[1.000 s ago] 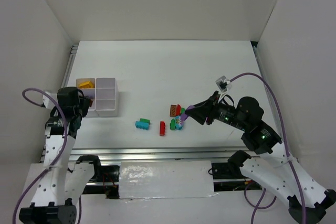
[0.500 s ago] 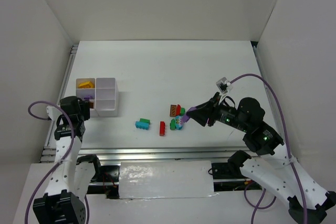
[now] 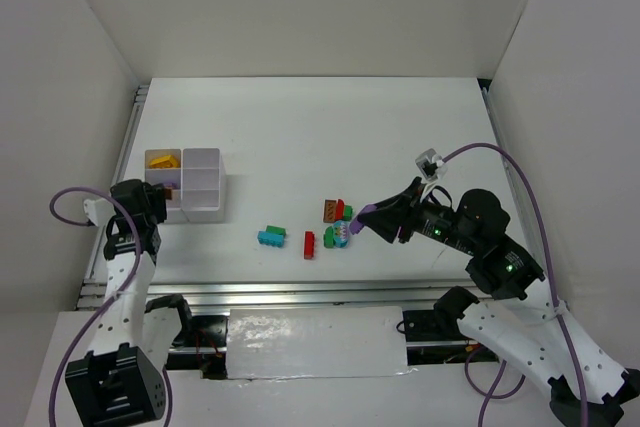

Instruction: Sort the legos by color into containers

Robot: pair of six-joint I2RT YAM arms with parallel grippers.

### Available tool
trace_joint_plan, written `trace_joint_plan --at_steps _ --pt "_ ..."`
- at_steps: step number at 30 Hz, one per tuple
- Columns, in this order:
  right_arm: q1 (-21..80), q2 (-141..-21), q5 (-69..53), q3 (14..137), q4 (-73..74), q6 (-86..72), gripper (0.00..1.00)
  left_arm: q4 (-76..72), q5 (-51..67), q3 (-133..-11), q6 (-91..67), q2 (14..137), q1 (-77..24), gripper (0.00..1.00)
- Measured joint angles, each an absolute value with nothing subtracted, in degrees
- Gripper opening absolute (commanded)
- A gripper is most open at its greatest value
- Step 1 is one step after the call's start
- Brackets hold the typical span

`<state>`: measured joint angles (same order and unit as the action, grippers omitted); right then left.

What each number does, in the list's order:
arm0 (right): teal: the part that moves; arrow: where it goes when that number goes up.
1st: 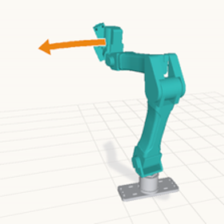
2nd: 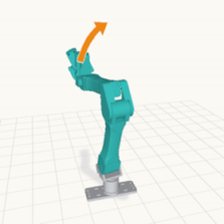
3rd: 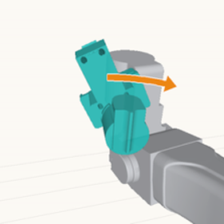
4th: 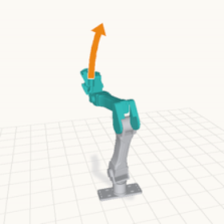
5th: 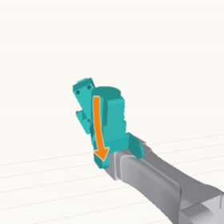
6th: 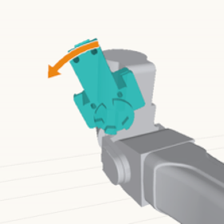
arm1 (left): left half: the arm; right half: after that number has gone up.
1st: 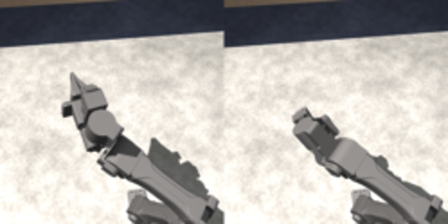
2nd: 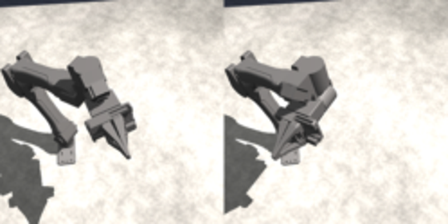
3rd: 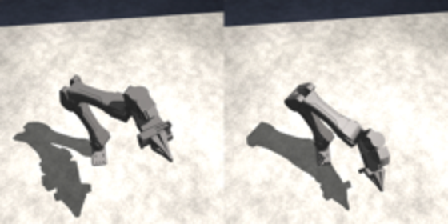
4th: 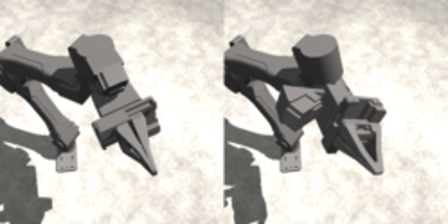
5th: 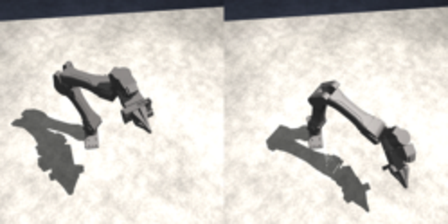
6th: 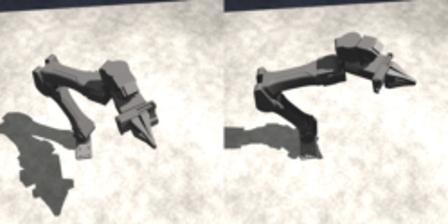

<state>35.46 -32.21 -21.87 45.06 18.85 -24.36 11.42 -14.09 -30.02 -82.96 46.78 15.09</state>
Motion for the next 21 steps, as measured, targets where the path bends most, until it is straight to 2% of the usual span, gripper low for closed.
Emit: trace_joint_plan --at_steps 4,9,16,21 --pt "35.46 -32.42 -22.31 45.06 18.85 -24.36 0.00 10.20 -14.24 -27.68 -82.89 46.83 15.35 0.21" --pt "35.46 -32.40 -23.16 45.06 18.85 -24.38 0.00 8.45 -14.20 -26.76 -82.67 48.90 16.23 0.23" --pt "35.46 -32.34 -23.40 45.06 18.94 -24.38 0.00 5.52 -13.61 -26.35 -82.48 50.02 17.30 0.41" --pt "35.46 -32.25 -23.40 45.04 18.98 -24.38 0.00 4.01 -13.10 -25.71 -82.43 50.72 17.87 0.45"
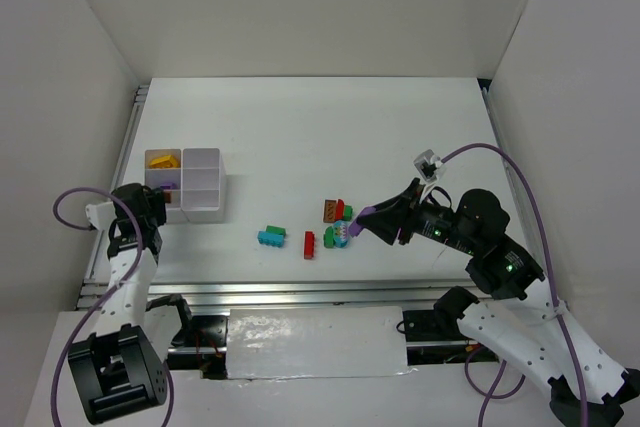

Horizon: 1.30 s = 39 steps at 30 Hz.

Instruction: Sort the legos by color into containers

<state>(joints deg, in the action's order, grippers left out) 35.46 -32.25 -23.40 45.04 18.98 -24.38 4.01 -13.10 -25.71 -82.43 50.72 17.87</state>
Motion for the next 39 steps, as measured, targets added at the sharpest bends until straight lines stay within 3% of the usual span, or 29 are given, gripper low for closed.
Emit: trace_joint_plan --at_steps 8,12,19,23,26,31,36,39 --pt "35.46 -32.27 -23.42 45.04 19.07 -24.36 0.00 3.03 -12.10 -23.49 -82.43 50.74 18.11 0.60" --pt "35.46 -32.27 -23.42 45.04 19.25 -24.34 0.00 2.70 -11.68 -23.46 -82.50 50.74 18.35 0.73" --pt "35.46 -32.29 -23.35 45.06 19.49 -24.38 0.00 2.63 -10.31 -23.46 -82.21 50.26 19.03 0.73" --pt "35.46 -33.10 -22.74 45.06 19.42 -25.06 0.00 2.87 -6.96 -24.88 -77.67 47.22 19.07 0.82" --pt "35.46 -34.44 -22.20 45.04 18.94 -26.41 0.00 -0.25 1.06 -29.02 -71.13 47.44 19.18 0.88" --pt "35.31 -36.18 -25.87 45.04 15.49 -28.40 0.00 -6.13 24.12 -40.47 -57.98 52.90 14.72 0.85" --pt "34.26 -38.81 -32.36 45.71 11.25 -31.07 0.00 -2.96 38.11 -48.97 -44.97 53.76 -4.32 0.87" --pt "33.34 -40.77 -36.12 47.29 8.40 -33.45 0.00 -6.02 46.02 -47.83 -43.46 51.57 -14.94 0.87"
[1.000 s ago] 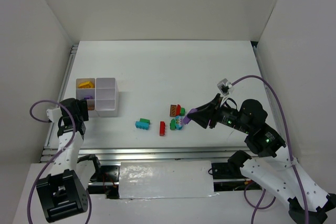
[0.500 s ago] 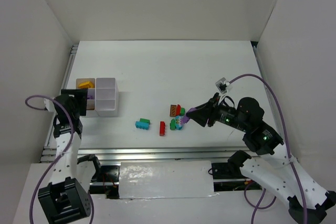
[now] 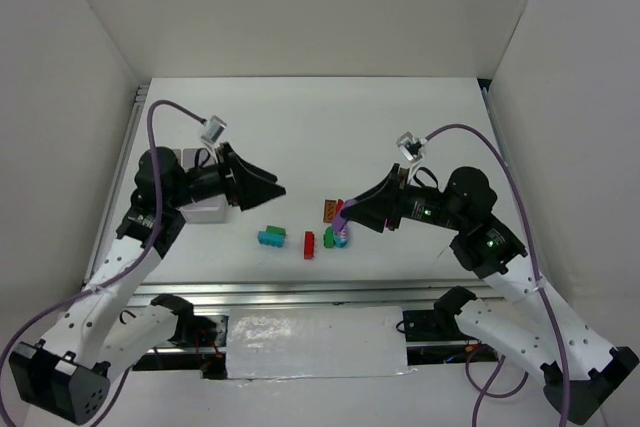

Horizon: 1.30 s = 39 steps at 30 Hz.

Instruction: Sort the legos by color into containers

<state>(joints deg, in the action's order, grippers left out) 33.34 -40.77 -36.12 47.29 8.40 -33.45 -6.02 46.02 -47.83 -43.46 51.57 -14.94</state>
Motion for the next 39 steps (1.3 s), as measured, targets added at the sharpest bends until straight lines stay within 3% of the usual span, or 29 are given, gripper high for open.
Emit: trace_joint_plan --at_steps 5,13,18,26,30,39 --pt "32.95 -41.69 -42.37 48.53 2.07 -37.74 0.00 -13.21 52.40 -44.07 -44.38 48.69 -26.15 0.84" --pt "32.95 -43.44 -48.10 49.10 -6.24 -42.59 0.00 -17.15 49.80 -45.82 -43.94 53.12 -40.25 0.83" --pt "32.95 -44.18 -49.43 48.29 -9.17 -44.38 0.00 -17.08 46.41 -48.73 -43.68 58.13 -43.11 0.72" --pt "32.58 -43.77 -48.47 48.25 -8.14 -42.44 0.00 -16.53 45.78 -51.03 -43.51 60.88 -44.40 0.69" --pt "32.60 -42.83 -46.59 48.25 -6.39 -40.18 0.00 -16.29 44.86 -51.03 -43.42 60.99 -44.42 0.71" --pt "32.60 -42.72 -44.12 48.18 -3.66 -37.45 0.00 -14.59 44.23 -52.40 -40.82 60.75 -44.58 0.89"
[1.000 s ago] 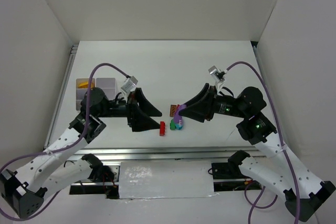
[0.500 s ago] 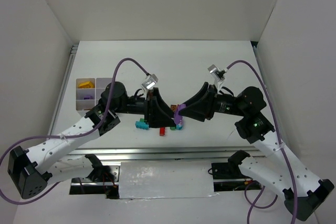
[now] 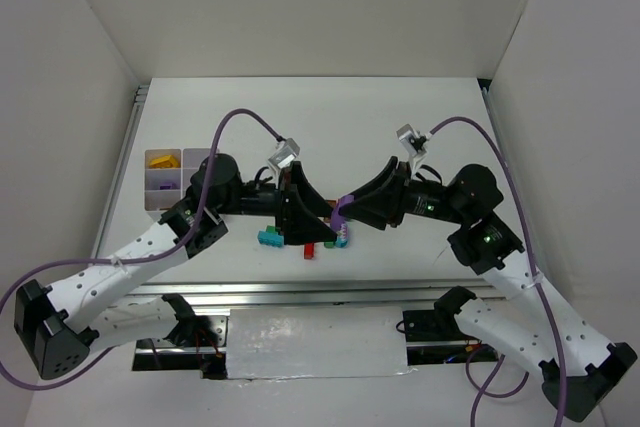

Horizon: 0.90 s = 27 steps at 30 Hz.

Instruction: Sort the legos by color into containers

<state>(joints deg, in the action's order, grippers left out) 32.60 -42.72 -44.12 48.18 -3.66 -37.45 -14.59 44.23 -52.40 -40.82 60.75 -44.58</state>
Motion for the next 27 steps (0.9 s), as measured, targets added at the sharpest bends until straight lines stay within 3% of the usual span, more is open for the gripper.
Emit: trace_joint_plan --at_steps 5,9,14,17,18,19,20,21,22,25,26,27 --pt "32.62 -43.72 -44.47 47.53 -2.96 -37.41 0.00 -14.79 44.18 -52.93 -40.40 59.88 -44.71 0.87" --pt "32.64 -44.86 -45.87 46.54 -4.62 -38.63 0.00 -15.70 44.62 -52.93 -40.69 60.10 -44.71 0.74" --pt "32.64 -44.86 -46.02 46.33 -4.93 -38.72 0.00 -17.15 45.58 -52.95 -40.86 62.00 -44.73 0.70" --pt "32.67 -44.80 -46.17 46.33 -5.15 -38.65 0.00 -17.19 45.74 -52.97 -40.97 62.50 -44.66 0.50" --pt "32.75 -44.71 -46.48 46.33 -5.39 -38.72 0.00 -17.15 45.67 -52.97 -40.93 62.65 -44.62 0.33" --pt "32.82 -44.64 -46.74 46.33 -5.67 -38.48 0.00 -17.10 45.76 -52.97 -41.15 62.74 -44.60 0.25" --pt "32.82 -44.62 -46.81 46.33 -5.91 -38.24 0.00 -17.28 45.76 -53.04 -40.97 62.76 -44.56 0.07" --pt "32.82 -44.69 -47.00 46.33 -6.42 -38.26 0.00 -17.41 45.78 -53.06 -41.08 62.76 -44.56 0.00" --pt "32.82 -44.75 -47.13 46.33 -6.81 -38.26 0.02 -17.47 45.80 -53.10 -41.08 62.76 -44.51 0.00" --pt "32.80 -44.88 -47.16 46.33 -7.27 -38.39 0.79 -16.99 45.56 -53.41 -40.75 62.74 -44.47 0.00" --pt "32.80 -44.88 -46.72 46.33 -7.27 -38.63 0.99 -15.57 44.88 -53.98 -40.25 62.72 -44.47 0.00" --pt "32.80 -44.84 -46.06 46.33 -7.14 -38.44 1.00 -13.89 43.72 -54.72 -39.57 62.63 -44.47 0.00"
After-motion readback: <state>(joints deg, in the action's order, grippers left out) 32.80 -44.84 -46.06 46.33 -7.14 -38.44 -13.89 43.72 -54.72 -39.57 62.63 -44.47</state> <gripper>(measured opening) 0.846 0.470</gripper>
